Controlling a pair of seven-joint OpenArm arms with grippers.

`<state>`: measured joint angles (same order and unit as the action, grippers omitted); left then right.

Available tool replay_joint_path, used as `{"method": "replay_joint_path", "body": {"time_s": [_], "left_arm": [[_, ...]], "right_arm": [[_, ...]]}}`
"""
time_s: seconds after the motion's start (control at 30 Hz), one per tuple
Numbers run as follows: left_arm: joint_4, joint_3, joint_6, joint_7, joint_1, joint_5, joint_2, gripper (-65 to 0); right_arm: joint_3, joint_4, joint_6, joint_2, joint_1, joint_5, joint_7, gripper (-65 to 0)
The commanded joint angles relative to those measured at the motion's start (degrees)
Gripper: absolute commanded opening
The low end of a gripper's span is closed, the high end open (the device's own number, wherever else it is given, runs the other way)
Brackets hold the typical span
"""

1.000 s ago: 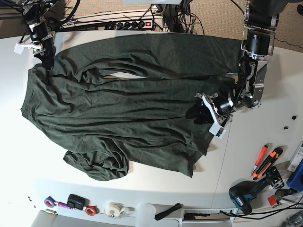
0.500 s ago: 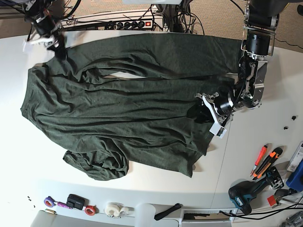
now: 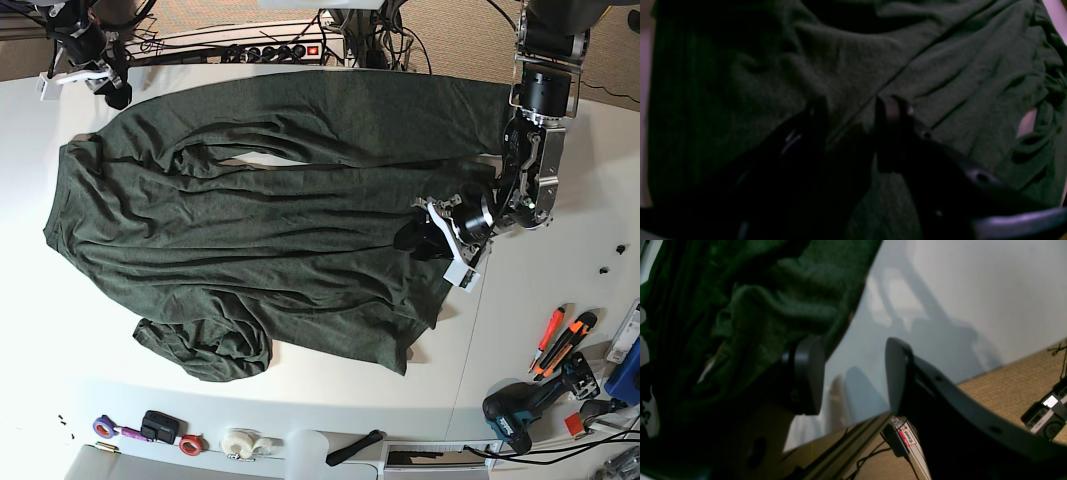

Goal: Layout the t-shirt on the table in an organized manner, then fold the t-shirt properly
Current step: 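Grasp the shirt shoulder with the right gripper and pull it outward, then open the left gripper and lift it away from the shirt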

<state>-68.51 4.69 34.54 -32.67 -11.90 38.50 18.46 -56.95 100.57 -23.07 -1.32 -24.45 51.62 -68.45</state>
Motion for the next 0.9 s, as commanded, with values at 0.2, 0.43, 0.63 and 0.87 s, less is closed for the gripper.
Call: {"method": "replay_joint_path", "body": {"time_s": [0.2, 0.43, 0.63, 0.87], "left_arm": [[-0.87, -0.37, 0.42, 0.92, -1.11, 1.16, 0.46, -40.1], [-0.87, -0.37, 0.42, 0.94, -1.11, 1.33, 0.46, -40.1], [-0.87, -0.37, 0.42, 0.92, -1.11, 1.33, 0.57, -40.1], [-0.87, -0.37, 0.42, 0.92, -1.11, 1.36, 0.59, -40.1]], "right_arm": [[0.0, -0.2, 1.09, 0.22, 3.37, -3.91, -0.33, -34.5], [5.25, -0.2, 2.6, 1.36, 4.17, -7.45, 1.31, -34.5], [10.43, -0.2, 3.45, 1.29, 7.39, -13.4, 1.53, -34.5], [13.11, -0.2, 2.84, 1.31, 7.96, -16.72, 2.4, -54.9]]}}
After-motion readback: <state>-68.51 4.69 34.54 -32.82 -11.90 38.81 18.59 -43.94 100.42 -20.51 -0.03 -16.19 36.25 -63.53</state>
